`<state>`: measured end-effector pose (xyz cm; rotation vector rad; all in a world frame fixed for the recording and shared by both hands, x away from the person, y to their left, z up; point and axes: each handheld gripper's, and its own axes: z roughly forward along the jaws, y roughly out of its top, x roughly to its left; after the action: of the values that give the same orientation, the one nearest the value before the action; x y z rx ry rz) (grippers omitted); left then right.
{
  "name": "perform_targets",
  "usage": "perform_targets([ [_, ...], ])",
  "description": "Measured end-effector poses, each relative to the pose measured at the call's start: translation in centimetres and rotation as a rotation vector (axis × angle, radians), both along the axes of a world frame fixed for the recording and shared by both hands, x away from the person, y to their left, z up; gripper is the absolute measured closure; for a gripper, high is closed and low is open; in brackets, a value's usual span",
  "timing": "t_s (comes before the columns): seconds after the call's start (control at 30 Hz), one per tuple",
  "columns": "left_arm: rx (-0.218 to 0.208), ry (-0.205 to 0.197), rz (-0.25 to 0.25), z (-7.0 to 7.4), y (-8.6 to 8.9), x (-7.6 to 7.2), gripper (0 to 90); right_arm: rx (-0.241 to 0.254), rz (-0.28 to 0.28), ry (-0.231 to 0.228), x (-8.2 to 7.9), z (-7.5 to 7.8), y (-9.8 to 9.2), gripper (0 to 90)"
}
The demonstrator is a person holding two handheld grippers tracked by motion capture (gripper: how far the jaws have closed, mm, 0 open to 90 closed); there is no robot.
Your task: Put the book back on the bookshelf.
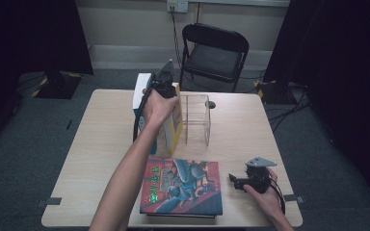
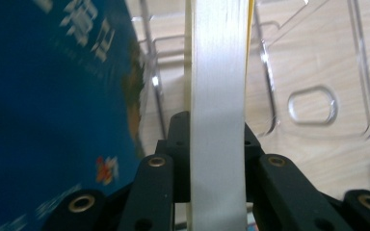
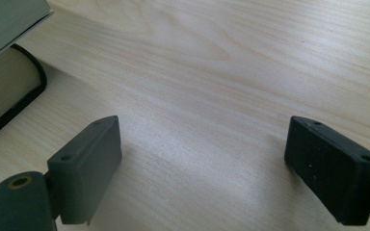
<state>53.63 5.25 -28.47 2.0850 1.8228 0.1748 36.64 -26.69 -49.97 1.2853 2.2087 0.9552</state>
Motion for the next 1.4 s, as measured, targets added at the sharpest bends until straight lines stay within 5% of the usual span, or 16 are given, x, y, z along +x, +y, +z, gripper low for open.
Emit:
perform_targets([
  [0.1,-0.038,-0.012,0.023,-0.2,-0.5,0.6,75.6,-0.001,0.009,-0.002,0.0,0.0,0.0,12.8],
  [0.27,-0.022,-0.026,0.071,-0.4,-0.9,1.3,75.6,0.0,0.019,0.0,-0.1,0.0,0.1,12.9],
  [0.5,-0.059,-0.033,0.119,-0.7,-1.8,1.4,75.2,0.001,0.023,0.001,-0.1,0.0,0.0,13.0],
  [0.6,-0.07,-0.042,0.085,-0.7,-2.3,1.2,72.9,0.001,0.023,0.001,-0.1,0.0,0.0,13.0],
  [0.73,-0.148,-0.037,0.05,-0.6,-2.5,1.1,65.1,0.0,0.025,0.0,-0.1,0.0,0.1,13.1],
  [1.1,-0.278,-0.073,0.019,-0.1,-2.3,0.8,51.7,0.002,0.024,0.001,-0.2,0.0,0.1,13.1],
  [1.4,-0.243,-0.118,-0.017,0.3,-2.1,0.4,44.2,0.001,0.024,0.0,-0.2,0.0,0.1,13.1],
])
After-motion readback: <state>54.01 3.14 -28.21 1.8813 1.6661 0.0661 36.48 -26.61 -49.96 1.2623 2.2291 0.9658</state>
